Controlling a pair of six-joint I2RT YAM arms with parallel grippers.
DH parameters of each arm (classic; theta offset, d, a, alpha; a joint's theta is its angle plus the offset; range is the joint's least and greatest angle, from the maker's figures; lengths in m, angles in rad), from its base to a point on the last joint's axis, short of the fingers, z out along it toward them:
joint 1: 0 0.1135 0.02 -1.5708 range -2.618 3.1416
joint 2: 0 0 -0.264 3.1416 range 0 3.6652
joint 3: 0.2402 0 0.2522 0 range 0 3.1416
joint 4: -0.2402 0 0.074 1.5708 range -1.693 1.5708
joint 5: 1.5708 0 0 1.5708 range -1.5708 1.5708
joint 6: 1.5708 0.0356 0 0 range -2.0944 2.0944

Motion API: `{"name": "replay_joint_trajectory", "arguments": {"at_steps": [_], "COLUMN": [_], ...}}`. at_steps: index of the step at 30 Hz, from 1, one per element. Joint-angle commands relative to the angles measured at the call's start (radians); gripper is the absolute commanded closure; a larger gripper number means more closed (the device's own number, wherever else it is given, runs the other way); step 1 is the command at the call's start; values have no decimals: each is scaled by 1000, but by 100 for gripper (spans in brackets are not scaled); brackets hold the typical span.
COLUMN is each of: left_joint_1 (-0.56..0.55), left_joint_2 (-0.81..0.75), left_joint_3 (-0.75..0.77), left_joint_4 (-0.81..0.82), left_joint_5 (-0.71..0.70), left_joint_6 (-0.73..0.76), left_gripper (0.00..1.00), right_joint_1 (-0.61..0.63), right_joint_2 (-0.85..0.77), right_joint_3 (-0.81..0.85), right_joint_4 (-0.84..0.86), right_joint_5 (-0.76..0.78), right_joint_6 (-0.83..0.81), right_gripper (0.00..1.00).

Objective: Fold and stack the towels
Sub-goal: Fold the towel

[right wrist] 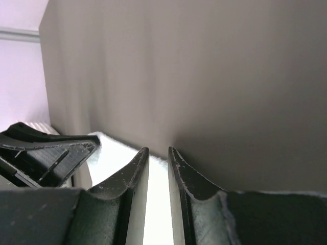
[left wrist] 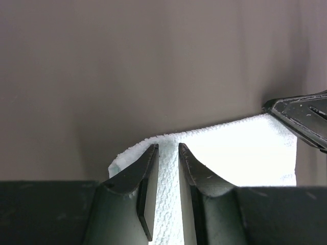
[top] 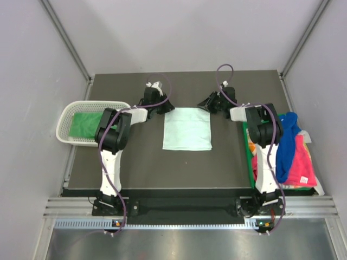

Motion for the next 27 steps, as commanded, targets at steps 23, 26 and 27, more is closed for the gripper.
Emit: {"name": "replay_joint_trajectory", "arguments": {"at_steps": [23,26,27], "left_joint_1": [15,15,15], "left_joint_2": [-50,-89,-99], "left_joint_3": [65,42,35], "left_joint_4": [-5,-18,-28], "left_joint_5": [-75,-107,-118], "left_joint_6": [87,80,79], "left_gripper": [55,55,55], "right_joint_1": [-72,-58,-55], "right_joint_2": [-212,-228,-234], "right_joint_3": [29,23,15], "right_joint_4": [-227,-254,-257], "right_joint_5": [150,181,187], "right_joint_6": [-328,-359,-363], "right_gripper": [72,71,70]}}
